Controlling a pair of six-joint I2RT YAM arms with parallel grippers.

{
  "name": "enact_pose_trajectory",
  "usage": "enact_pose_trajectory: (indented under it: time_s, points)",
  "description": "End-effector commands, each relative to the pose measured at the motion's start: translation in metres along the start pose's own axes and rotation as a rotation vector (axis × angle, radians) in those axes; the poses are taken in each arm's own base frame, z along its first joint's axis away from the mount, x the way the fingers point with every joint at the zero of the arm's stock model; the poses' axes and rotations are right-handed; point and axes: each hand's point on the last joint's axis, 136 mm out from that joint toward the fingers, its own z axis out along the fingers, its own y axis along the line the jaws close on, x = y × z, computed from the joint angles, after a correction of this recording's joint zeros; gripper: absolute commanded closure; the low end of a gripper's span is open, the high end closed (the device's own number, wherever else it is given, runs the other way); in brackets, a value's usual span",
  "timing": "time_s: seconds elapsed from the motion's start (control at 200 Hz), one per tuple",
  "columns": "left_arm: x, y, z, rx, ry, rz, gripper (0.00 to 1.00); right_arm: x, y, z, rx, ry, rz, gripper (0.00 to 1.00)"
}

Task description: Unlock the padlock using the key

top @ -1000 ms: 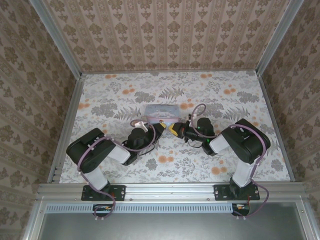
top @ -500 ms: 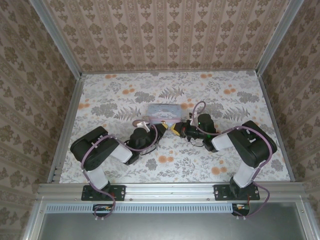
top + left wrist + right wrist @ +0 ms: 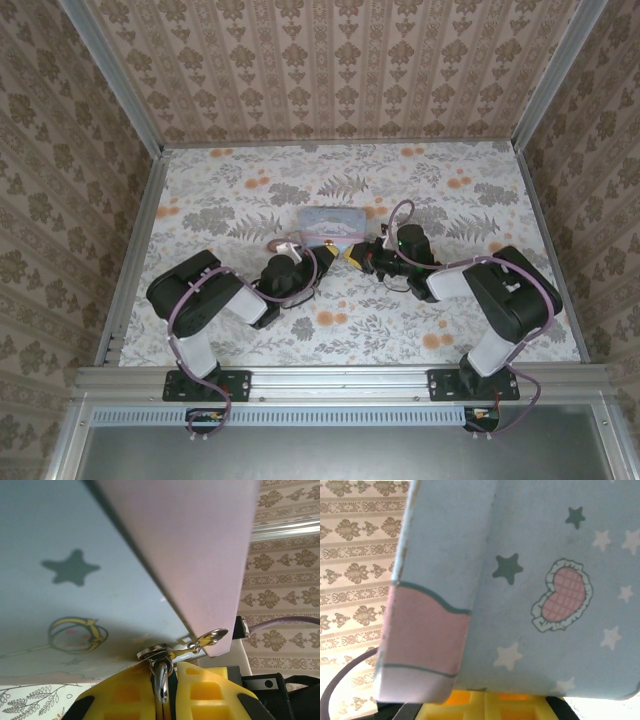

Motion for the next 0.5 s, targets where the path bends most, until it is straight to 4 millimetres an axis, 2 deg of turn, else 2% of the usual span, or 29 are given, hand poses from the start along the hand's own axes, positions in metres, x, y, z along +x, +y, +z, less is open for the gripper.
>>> enact_pose_trajectory:
  time_s: [0.0, 0.185, 0.3, 0.4, 0.495]
  points:
    - [0.078, -0.011, -0.003, 0.059, 0.335, 0.025, 1.00, -0.015, 0.060, 0.002, -0.238, -0.081, -0.087, 1.00]
    - [0.076, 0.007, -0.003, 0.016, 0.321, 0.032, 1.00, -0.005, 0.072, 0.007, -0.300, -0.032, -0.043, 1.00]
    - [0.074, 0.010, -0.004, 0.011, 0.317, 0.055, 1.00, -0.008, 0.067, 0.002, -0.266, -0.068, -0.061, 1.00]
    - [0.077, 0.011, -0.004, 0.014, 0.338, 0.071, 1.00, -0.008, 0.073, 0.001, -0.272, -0.056, -0.084, 1.00]
    - [0.080, 0.010, -0.003, 0.020, 0.368, 0.062, 1.00, -0.011, 0.070, 0.002, -0.237, -0.061, -0.101, 1.00]
